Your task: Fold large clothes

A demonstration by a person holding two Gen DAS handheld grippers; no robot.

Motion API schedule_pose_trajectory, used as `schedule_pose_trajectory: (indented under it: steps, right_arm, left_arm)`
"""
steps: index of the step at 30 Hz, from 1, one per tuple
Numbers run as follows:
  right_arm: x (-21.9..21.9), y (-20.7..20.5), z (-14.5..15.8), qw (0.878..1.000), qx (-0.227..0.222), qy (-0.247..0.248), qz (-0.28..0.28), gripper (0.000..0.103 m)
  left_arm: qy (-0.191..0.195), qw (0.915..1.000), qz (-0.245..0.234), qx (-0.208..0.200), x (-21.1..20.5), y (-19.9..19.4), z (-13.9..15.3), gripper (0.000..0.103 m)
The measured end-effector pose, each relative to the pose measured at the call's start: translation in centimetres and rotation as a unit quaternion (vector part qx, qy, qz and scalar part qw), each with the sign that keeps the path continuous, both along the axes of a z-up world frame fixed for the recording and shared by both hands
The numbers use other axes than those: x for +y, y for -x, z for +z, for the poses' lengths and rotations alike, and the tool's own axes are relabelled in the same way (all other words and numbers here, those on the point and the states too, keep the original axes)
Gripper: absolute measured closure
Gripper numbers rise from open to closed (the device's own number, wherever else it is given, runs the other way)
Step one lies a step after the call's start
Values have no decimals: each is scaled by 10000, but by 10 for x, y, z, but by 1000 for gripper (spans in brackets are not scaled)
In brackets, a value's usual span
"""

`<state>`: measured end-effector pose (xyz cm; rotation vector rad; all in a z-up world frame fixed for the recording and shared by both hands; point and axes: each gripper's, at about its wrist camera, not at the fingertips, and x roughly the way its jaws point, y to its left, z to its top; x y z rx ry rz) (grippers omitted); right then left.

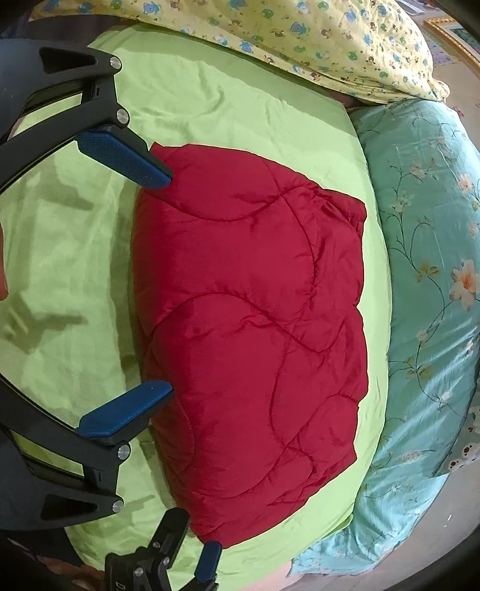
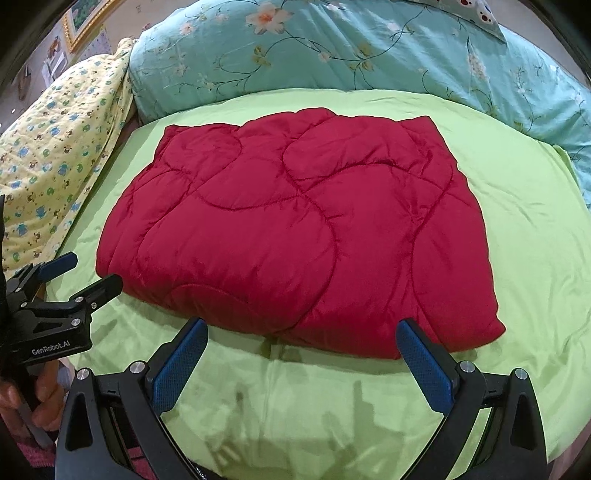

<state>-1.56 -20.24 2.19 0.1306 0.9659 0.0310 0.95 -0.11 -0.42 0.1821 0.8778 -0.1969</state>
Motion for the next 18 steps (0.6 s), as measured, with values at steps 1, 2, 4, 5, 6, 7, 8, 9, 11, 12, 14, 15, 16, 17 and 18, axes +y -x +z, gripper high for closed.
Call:
schedule_pose_trajectory:
  steps: [1, 2, 4, 5, 6, 7, 8, 9, 11, 12, 14, 15, 16, 17, 18]
  right_arm:
    - [0, -1, -1, 10000, -1, -6, -4, 1]
    - [0, -2, -1, 10000, -5, -17, -8, 1]
    - [0, -5, -2, 10000, -17, -23, -5, 1]
    - [1, -6, -2, 10000, -21, -8, -4, 1]
    - [1, -7, -2, 10000, -22, 9, 2, 1]
    - [1, -8, -2, 10000, -23, 9, 6, 1]
    - [1, -8, -2, 10000, -26, 3, 6, 1]
    - [1, -9, -3, 10000, -30, 0, 0, 1]
    - [0, -10, -3, 10000, -38, -1, -16, 1]
    - [0, -11, -3, 10000, -47, 4, -31, 1]
    - [-1, -12, -3, 10000, -53, 14, -64, 1]
    - [-2, -13, -3, 10000, -58, 16, -71, 1]
    - [-2, -13, -3, 9999, -57, 28, -84, 1]
    - [-3, -13, -3, 9999, -59, 46, -97, 1]
    - [-4, -13, -3, 9999, -62, 58, -103, 1]
  left_arm:
    - [11, 10000, 15, 0, 0, -1, 0, 0]
    - [21, 10000, 30, 3, 0, -3, 0, 0]
    - [45, 10000, 65, 21, 0, -6, -1, 0]
    - [61, 10000, 68, 31, 0, -7, -1, 0]
    - [66, 9999, 71, 32, 0, -8, -1, 0]
    - [64, 9999, 73, 27, 0, -8, -1, 0]
    - [65, 10000, 66, 24, 0, -9, -1, 0]
    - [66, 10000, 62, 24, 0, -9, -1, 0]
    - [74, 9999, 66, 22, 0, -9, -1, 0]
    - [83, 9999, 64, 25, 0, -10, -1, 0]
    - [103, 9999, 76, 28, 1, -10, 0, 0]
    - [116, 9999, 80, 32, 2, -11, 0, 0]
    - [122, 9999, 92, 34, 2, -11, 0, 0]
    - [121, 9999, 105, 34, 2, -11, -1, 0]
    - [124, 9998, 116, 37, 3, -12, -1, 0]
